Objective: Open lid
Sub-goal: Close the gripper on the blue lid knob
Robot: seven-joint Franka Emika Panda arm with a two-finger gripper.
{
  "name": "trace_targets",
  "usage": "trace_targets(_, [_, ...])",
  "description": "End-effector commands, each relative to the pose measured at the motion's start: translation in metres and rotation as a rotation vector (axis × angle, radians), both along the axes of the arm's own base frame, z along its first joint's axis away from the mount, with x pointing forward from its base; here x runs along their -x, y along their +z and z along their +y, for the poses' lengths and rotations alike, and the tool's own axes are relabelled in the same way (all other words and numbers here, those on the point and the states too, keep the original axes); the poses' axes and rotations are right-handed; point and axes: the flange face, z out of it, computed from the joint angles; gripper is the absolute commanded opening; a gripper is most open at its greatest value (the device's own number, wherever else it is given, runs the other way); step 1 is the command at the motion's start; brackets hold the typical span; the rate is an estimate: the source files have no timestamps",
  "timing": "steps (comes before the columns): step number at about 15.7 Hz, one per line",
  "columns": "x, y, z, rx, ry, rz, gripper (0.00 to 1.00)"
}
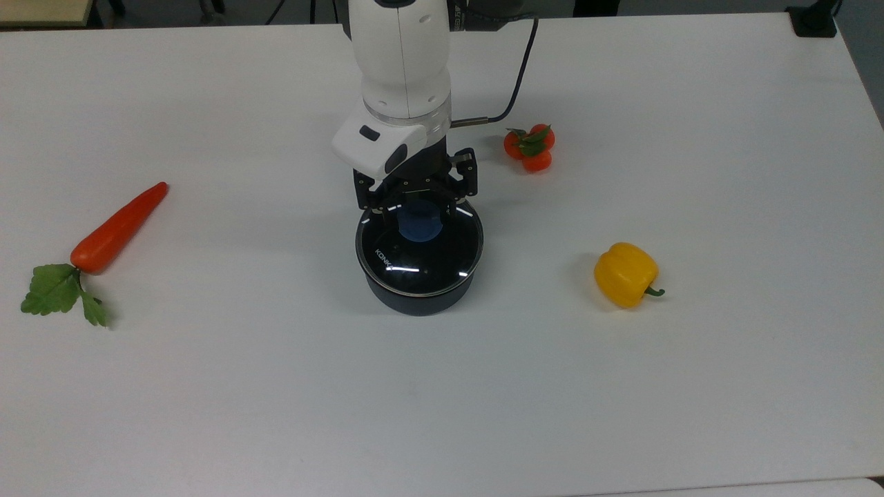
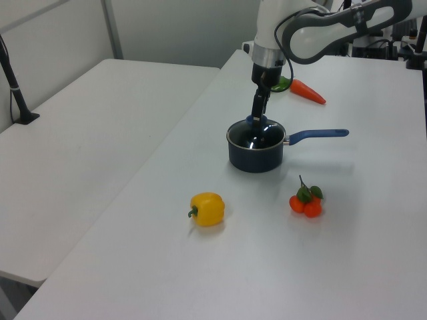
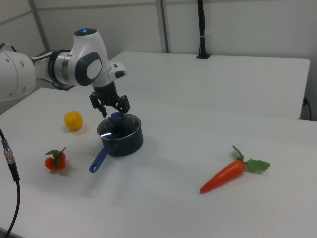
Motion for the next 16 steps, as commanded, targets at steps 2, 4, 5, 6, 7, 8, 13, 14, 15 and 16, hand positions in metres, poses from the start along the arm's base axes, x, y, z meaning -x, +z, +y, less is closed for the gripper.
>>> trace_targets(2, [0.0007, -0.0018, 0.0031, 0.019, -0.003, -0.018, 0.87])
trace_targets(4, [0.0006, -0.0018, 0.0027, 0.030, 0.009, -0.020, 0.86])
trace_targets(5, [0.0003, -0.0029, 0.0015, 0.033, 0.011, -0.019, 0.86])
trace_targets(6, [0.0000, -0.0021, 0.0015, 0.034, 0.014, -0.020, 0.86])
trace_targets(7, [0.0000, -0.0021, 0.0014, 0.036, 0.022, -0.021, 0.86])
trace_targets(8, [0.0001, -0.0039, 0.0013, 0.042, 0.039, -0.019, 0.84])
trace_targets(13, [-0.0002, -0.0032, 0.0014, 0.044, 0.064, -0.021, 0.72])
trace_targets(14, [-0.0002, -0.0032, 0.0014, 0.044, 0.063, -0.021, 0.68])
trace_targets(15, [-0.0002, -0.0032, 0.0014, 0.044, 0.063, -0.021, 0.67])
trace_targets(16, [-0.0002, -0.0032, 0.0014, 0.044, 0.063, -0.021, 0.66])
